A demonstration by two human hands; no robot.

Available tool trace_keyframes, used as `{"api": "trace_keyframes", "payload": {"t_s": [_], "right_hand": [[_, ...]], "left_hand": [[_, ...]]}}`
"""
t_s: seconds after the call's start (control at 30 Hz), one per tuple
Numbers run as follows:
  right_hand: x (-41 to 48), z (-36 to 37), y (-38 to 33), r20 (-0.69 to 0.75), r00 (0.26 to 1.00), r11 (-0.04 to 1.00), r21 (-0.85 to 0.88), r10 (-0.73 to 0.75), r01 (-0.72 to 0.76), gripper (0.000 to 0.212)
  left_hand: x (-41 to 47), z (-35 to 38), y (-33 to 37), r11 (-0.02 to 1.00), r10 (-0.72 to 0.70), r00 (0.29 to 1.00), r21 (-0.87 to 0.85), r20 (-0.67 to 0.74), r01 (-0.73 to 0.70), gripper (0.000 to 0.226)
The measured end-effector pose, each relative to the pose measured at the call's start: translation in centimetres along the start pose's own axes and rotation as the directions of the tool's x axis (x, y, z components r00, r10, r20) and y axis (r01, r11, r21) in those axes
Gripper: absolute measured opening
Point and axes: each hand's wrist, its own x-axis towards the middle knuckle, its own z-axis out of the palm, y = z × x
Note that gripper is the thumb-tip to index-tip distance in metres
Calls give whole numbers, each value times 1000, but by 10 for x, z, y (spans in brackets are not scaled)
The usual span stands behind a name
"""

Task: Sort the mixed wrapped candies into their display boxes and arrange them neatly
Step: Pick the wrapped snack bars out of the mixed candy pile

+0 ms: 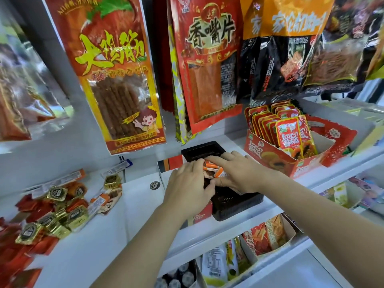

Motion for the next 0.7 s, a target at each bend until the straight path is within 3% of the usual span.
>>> {"api": "trace_keyframes", "payload": {"t_s": [0.2,0.43,0.53,0.63,0.7], "right_hand": [[-9,8,5,-130,991,996,82,38,-28,107],[-20,11,2,-114,980,887,452,161,-93,93],[-20,8,-2,-120,975,882,457,185,-111,92],[-14,-4,-17,-96,954,883,413,283,-221,83],[-7,-13,-37,-179,943,891,414,282,-188,74]], "left_hand": [[12,1,-1,995,-42,998,93,-36,45,30],[12,1,5,996,-87,992,16,-91,89,27],[10,-1,4,998,-70,991,2,-113,70,28],[6,-11,-3,999,-31,988,-24,-150,28,29],[-2,-23,-13,997,-45,988,-64,-151,35,28]]}}
